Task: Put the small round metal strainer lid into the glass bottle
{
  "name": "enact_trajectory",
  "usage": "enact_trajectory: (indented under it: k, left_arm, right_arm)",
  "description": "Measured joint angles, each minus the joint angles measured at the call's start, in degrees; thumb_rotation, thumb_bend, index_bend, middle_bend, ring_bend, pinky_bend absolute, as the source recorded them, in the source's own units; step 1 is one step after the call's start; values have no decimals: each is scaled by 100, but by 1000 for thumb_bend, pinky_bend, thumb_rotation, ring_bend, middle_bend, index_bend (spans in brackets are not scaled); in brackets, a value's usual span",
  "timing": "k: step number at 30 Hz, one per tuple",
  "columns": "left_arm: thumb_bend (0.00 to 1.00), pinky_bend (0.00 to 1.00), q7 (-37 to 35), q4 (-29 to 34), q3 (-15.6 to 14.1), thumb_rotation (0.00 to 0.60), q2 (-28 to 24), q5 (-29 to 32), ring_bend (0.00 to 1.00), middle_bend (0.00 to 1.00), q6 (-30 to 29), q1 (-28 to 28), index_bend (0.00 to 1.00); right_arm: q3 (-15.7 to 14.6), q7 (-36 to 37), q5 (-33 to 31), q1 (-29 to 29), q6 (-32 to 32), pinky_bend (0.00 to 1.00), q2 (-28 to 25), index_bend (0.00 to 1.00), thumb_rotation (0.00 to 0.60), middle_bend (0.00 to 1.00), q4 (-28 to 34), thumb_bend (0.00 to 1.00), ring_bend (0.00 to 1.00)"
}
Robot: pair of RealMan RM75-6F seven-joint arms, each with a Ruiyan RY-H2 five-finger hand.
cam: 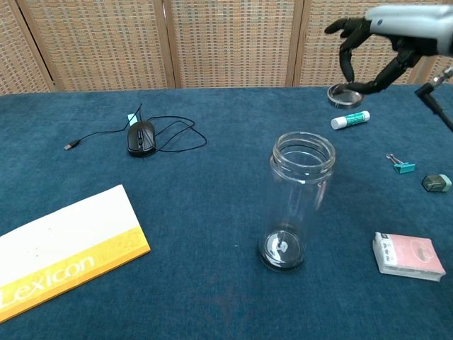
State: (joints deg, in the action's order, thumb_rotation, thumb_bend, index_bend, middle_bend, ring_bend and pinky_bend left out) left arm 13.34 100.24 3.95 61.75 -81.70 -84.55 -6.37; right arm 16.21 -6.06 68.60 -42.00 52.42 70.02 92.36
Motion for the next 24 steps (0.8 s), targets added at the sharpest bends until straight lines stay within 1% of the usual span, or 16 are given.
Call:
enact_trajectory:
  k: [3, 7, 11, 14, 18, 22, 24]
  left_arm:
    - [55, 0, -8, 8, -5, 600, -6, -19, 0, 0, -12, 4, 0]
    - [54, 0, 4, 12, -10, 600, -2, -23, 0, 0, -3, -1, 0]
    - [55, 0, 17, 27, -3, 600, -4, -17, 0, 0, -9, -3, 0]
    - [55, 0, 20, 41, 3, 600, -9, -15, 0, 0, -15, -4, 0]
    - [54, 0, 54, 40, 34, 600, -2, 32, 0, 0, -16, -16, 0]
    - [55, 0, 87, 37, 45, 600, 6, 66, 0, 0, 23, -37, 0]
    - [55, 0, 107, 33, 42, 600, 18, 82, 0, 0, 33, -41, 0]
  right_arm:
    - [49, 140, 166, 118, 116, 0, -467, 648, 600, 10, 482, 589, 0]
    - [59, 501, 500, 330, 261, 0, -1081, 648, 600, 13, 1161, 589, 0]
    - [-27, 838, 854, 488, 301, 0, -1443, 648, 600, 16, 1609, 590, 0]
    - [-180, 1014, 1195, 585, 293, 0, -1592, 648, 600, 18, 1864, 590, 0]
    - [-417, 1129, 1659, 664, 273, 0, -1692, 648, 600, 19, 2041, 589, 0]
    - [-693, 1073, 2052, 663, 146, 0, -1658, 648, 600, 16, 2253, 589, 0]
    - [-761, 964, 2117, 631, 52, 0, -1574, 648, 600, 14, 2315, 589, 0]
